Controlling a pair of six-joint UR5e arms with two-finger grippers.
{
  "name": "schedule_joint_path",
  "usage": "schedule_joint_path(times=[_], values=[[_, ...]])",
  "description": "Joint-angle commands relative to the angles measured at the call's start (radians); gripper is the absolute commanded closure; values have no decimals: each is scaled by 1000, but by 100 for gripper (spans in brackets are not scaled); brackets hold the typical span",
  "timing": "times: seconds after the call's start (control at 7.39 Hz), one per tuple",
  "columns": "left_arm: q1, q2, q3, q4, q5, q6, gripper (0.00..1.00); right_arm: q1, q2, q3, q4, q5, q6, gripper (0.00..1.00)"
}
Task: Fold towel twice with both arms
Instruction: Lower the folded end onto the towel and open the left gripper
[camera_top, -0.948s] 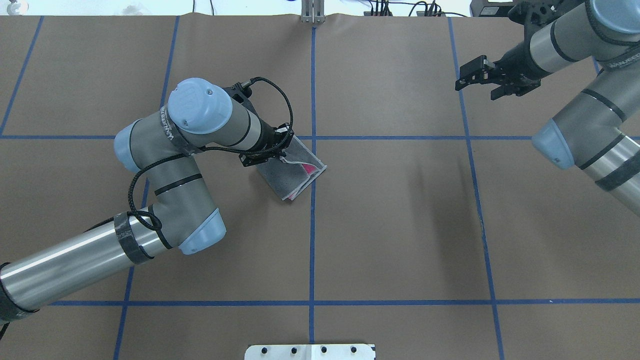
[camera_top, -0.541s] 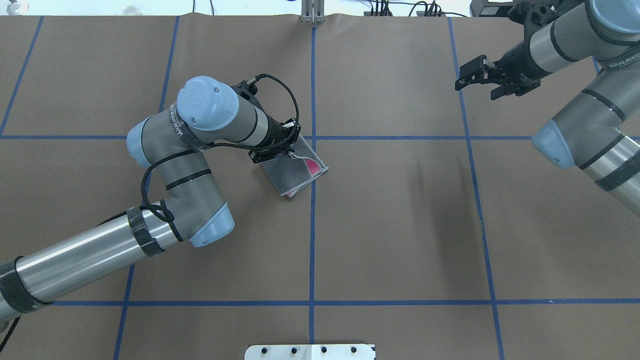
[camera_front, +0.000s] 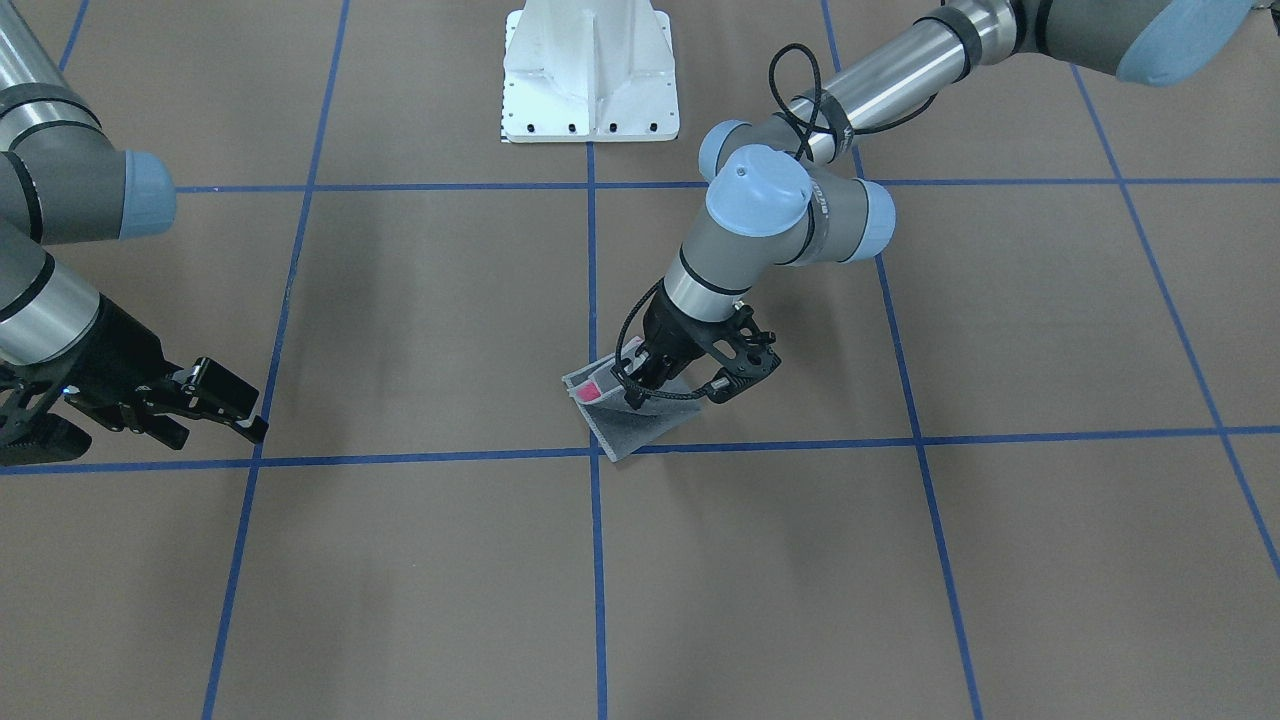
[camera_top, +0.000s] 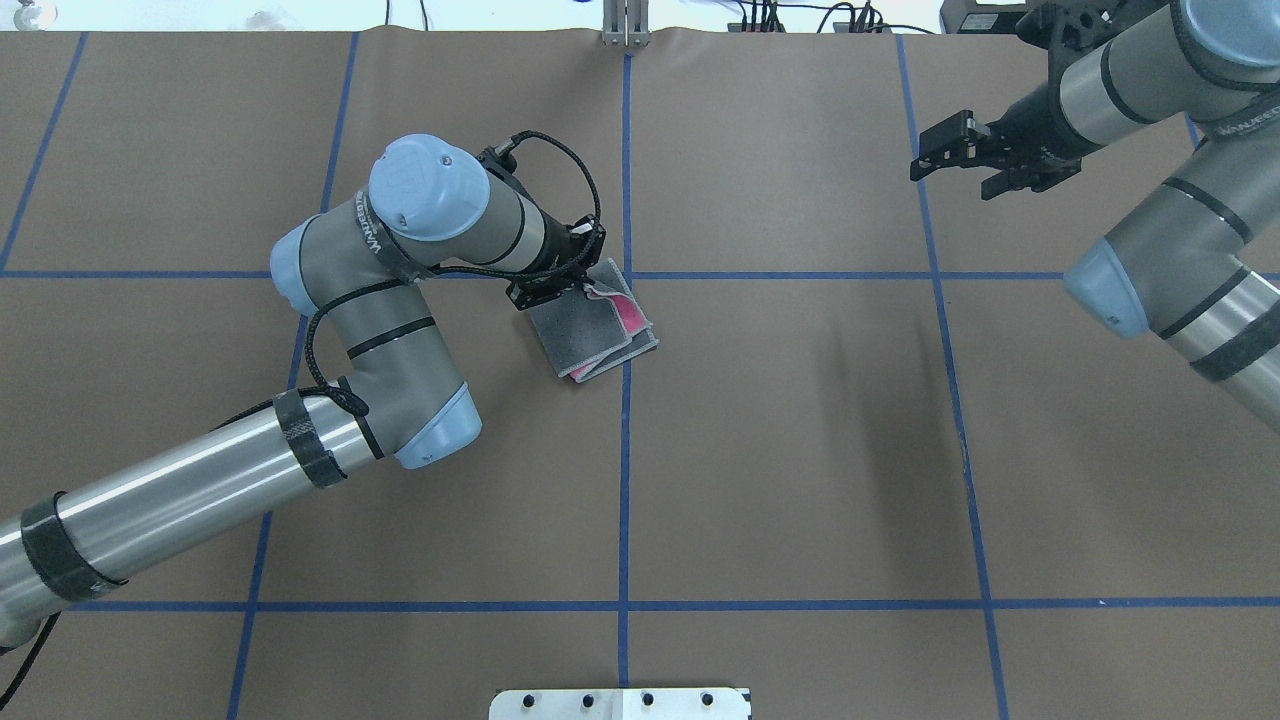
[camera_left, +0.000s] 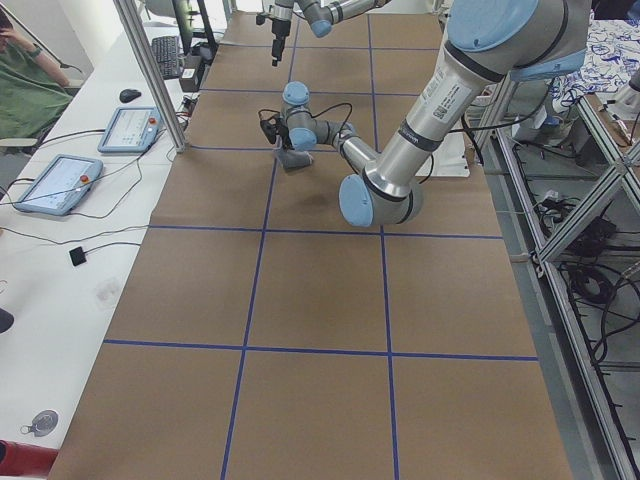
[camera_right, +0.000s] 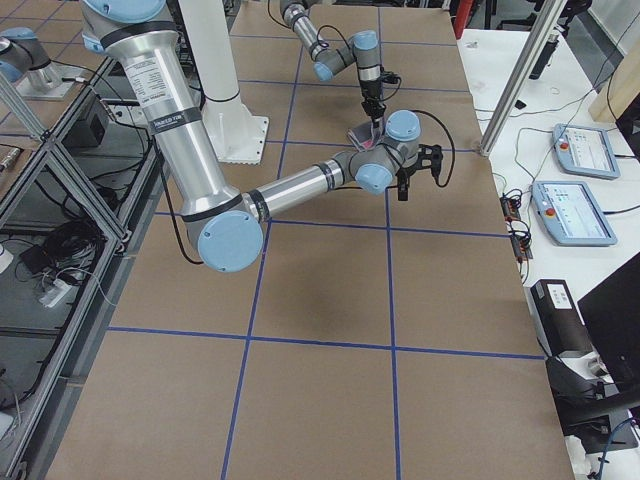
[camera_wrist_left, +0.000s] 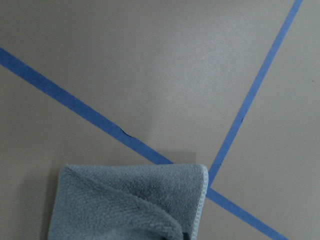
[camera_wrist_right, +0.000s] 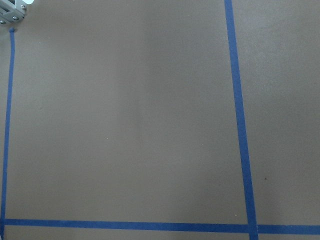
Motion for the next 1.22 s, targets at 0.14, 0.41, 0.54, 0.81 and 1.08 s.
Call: schedule_joint_path(times=[0.14,0.41,0.54,0.81,1.08], values=[[-10,-16,39,-2,2,-22,100,0,2,3,0,0,1,0],[-6,-47,77,-9,2,-19,63,0,-3,2,0,-2,1,0],[-6,-67,111,-35,3,-20,1,0,-4,-1,0,-3,1,0],[-16,-75,113,-42,5,-42,0,-2,-6,-1,0,-8,1,0],[-67,-91,113,-124,3,-169,0,-2,-4,-3,-2,-3,5,0]])
